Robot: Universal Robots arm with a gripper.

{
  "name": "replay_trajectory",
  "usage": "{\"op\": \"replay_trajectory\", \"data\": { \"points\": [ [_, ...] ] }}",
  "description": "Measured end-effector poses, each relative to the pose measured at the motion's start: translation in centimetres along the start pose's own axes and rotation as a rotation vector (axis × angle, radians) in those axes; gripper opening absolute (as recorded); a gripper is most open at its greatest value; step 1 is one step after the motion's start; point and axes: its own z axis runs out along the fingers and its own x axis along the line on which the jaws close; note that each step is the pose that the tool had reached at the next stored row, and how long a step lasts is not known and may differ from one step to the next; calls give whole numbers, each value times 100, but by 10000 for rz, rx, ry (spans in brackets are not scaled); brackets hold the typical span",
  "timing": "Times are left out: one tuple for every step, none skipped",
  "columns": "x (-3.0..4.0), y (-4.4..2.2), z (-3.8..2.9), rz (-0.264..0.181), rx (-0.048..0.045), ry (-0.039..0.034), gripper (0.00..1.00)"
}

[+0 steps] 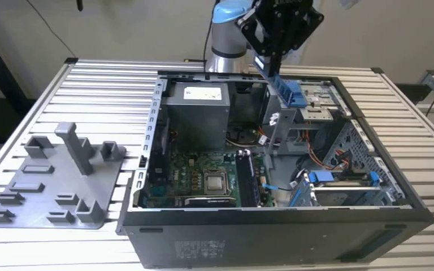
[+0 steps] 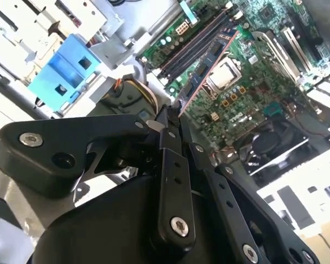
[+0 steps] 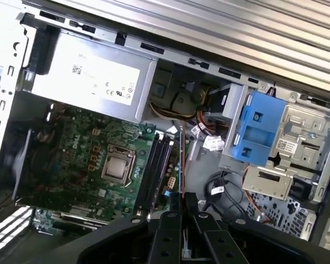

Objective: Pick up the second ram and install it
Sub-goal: 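Insert the second ram into the second slot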

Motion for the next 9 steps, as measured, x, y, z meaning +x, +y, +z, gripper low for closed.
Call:
{"op": "replay_trajectory", "data": {
  "points": [
    [0,0,3,75,6,16,14],
    [-1,-1,7,124,7,34,14],
    [-3,-1,10,154,4,61,14],
    [-6,-1,14,178,-2,89,14],
    [-9,-2,18,201,-5,114,14],
    [-11,-2,22,225,-8,137,14],
    [-13,-3,27,254,-12,158,14],
    [-12,-3,31,312,-13,175,14],
    [-11,-3,36,426,-8,181,14]
  ]
}}
